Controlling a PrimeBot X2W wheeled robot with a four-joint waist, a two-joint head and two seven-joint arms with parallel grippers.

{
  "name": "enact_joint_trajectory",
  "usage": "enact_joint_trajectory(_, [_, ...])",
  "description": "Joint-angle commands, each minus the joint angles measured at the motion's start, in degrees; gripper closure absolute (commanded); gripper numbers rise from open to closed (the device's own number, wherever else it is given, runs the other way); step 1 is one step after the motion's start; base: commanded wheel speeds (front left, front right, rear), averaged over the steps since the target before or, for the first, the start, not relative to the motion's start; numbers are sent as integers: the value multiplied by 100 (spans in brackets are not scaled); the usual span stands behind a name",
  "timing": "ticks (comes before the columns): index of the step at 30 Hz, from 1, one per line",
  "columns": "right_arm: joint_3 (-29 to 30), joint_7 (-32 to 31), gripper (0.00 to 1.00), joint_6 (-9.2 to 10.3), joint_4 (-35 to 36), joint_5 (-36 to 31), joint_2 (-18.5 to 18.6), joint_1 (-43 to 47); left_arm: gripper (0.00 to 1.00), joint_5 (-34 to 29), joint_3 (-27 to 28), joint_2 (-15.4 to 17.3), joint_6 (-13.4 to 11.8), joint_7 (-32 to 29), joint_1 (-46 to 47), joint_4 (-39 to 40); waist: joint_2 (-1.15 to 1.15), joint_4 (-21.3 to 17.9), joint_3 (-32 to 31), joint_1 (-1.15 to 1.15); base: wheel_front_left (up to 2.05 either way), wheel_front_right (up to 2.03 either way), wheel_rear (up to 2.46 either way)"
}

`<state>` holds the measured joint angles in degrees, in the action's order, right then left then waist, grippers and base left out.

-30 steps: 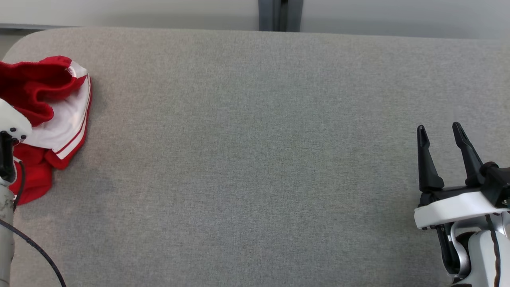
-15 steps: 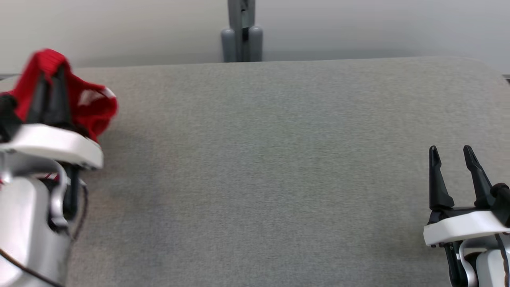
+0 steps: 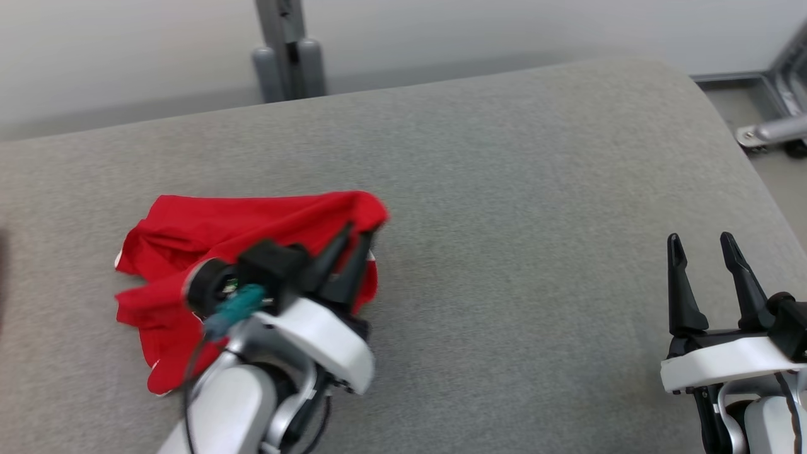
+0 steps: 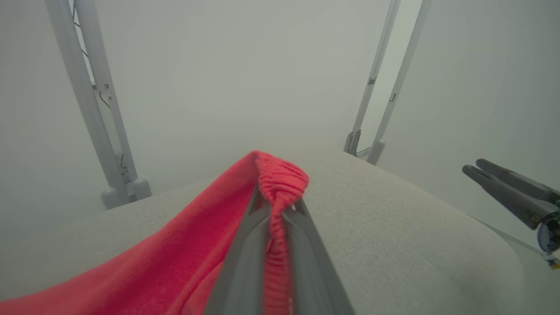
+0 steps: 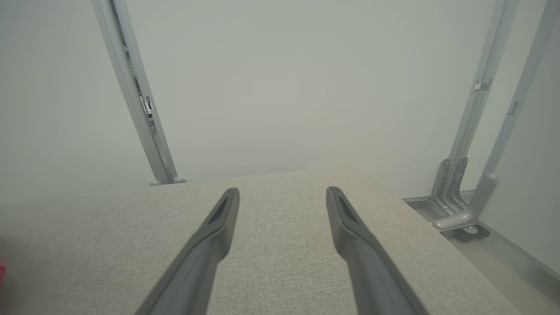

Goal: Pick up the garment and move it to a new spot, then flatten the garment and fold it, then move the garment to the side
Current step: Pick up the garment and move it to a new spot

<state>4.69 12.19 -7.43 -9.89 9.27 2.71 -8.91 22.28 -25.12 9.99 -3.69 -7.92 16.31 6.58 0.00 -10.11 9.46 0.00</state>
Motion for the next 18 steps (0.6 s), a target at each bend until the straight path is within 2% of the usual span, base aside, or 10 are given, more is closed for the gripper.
enact_joint_trajectory(1, [-21, 57, 0, -11, 0, 39, 40, -60, 100, -55, -154, -59, 105, -37, 205, -49, 0, -255, 144, 0, 0, 0, 0])
enact_joint_trajectory(7, [-45, 114, 0, -11, -42, 137, 35, -118, 100, -76, -888, -441, 544, -85, 716, -409, 0, -621, 382, 0, 0, 0, 0])
enact_joint_trajectory(14, [-9, 218, 0, -11, -88, 277, 37, -133, 98, 1, -1618, -645, 788, -51, 1076, -1252, 0, -719, 677, 0, 0, 0, 0])
enact_joint_trajectory(15, [-1, 221, 0, -11, -99, 289, 35, -154, 53, 1, -1711, -648, 812, -19, 1116, -1372, 0, -700, 706, 0, 0, 0, 0])
enact_joint_trajectory(16, [16, 224, 0, -11, -115, 285, 36, -174, 0, 4, -1789, -654, 832, 48, 1162, -1459, 0, -667, 724, 0, 0, 0, 0])
enact_joint_trajectory(18, [52, 248, 0, -11, -126, 289, 37, -220, 0, 21, -1989, -673, 875, 146, 1206, -1624, 0, -574, 752, 0, 0, 0, 0])
